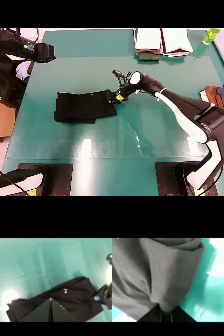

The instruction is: Fold the shirts.

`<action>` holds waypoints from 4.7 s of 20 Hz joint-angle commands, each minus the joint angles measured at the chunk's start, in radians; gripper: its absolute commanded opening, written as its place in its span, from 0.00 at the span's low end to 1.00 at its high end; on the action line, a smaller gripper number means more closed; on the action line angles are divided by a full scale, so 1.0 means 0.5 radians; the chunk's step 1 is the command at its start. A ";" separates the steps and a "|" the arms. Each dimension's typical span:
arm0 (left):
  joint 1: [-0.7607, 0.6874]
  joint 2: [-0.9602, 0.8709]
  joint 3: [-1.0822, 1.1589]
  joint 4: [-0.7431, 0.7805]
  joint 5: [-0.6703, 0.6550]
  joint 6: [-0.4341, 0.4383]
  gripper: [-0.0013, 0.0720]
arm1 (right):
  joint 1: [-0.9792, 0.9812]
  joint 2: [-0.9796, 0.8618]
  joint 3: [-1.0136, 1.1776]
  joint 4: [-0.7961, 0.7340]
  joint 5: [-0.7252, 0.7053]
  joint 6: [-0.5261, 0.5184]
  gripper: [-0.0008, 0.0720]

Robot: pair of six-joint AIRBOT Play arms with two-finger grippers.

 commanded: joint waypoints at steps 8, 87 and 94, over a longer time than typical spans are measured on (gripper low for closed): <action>-0.449 0.001 0.000 0.025 0.113 0.005 0.06 | -0.925 0.708 0.007 -0.848 0.224 -0.001 0.04; -0.537 0.002 0.000 -0.083 0.123 0.055 0.06 | -0.214 1.002 -0.197 -0.019 0.000 -0.873 0.44; -0.536 0.002 0.000 -0.083 0.123 0.055 0.06 | -0.154 1.002 -0.197 -0.014 -0.002 -0.871 0.04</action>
